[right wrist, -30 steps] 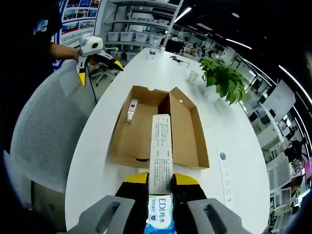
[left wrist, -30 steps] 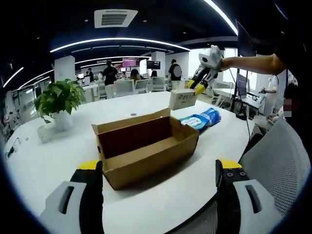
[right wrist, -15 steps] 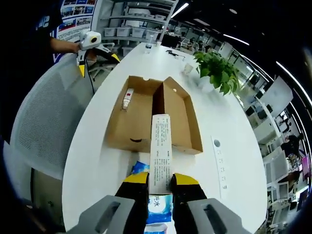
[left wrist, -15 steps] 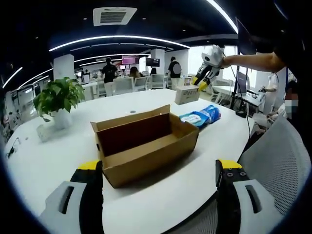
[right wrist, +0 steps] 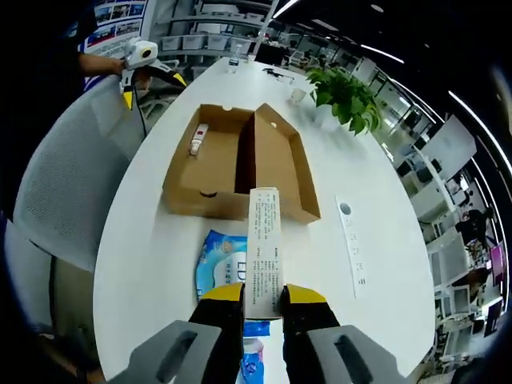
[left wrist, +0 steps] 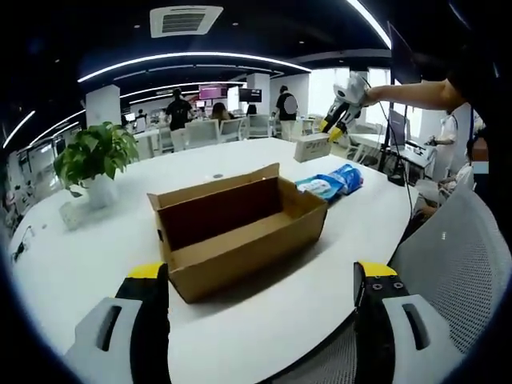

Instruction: Operate the shoe box by opening the lid, removing the specified soft item, and placing it in the target area until the item is outside and the box remains undamaged.

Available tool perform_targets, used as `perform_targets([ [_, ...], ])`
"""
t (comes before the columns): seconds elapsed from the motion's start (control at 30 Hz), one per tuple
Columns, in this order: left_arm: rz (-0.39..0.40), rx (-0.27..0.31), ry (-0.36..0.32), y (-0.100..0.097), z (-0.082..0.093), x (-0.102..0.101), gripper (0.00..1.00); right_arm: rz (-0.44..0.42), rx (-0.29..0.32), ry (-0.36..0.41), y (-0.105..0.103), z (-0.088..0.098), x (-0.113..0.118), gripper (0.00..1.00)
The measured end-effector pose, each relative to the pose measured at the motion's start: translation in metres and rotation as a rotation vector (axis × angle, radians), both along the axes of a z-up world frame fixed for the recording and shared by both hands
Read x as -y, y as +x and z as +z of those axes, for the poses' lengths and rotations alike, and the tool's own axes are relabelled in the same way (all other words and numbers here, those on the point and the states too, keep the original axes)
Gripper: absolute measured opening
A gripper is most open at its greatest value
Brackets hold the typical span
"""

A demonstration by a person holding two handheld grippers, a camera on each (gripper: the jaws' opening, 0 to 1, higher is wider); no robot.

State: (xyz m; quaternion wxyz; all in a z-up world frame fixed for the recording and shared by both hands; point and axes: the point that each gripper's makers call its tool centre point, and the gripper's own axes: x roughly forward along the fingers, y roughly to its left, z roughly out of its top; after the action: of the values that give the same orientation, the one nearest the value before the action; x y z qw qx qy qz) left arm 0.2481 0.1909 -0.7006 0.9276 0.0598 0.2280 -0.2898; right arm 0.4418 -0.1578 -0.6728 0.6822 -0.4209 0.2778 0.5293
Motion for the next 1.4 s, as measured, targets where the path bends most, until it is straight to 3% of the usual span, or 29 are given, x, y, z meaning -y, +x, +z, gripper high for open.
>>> perform_targets([
  [0.8, -0.029, -0.024, 0.037, -0.002, -0.007, 0.003, 0.97, -0.094, -0.026, -0.078, 0.024, -0.028, 0.066, 0.13],
  [1.4, -0.026, -0.041, 0.055, -0.001, -0.011, 0.001, 0.96, -0.160, -0.060, -0.120, 0.043, -0.057, 0.102, 0.13],
])
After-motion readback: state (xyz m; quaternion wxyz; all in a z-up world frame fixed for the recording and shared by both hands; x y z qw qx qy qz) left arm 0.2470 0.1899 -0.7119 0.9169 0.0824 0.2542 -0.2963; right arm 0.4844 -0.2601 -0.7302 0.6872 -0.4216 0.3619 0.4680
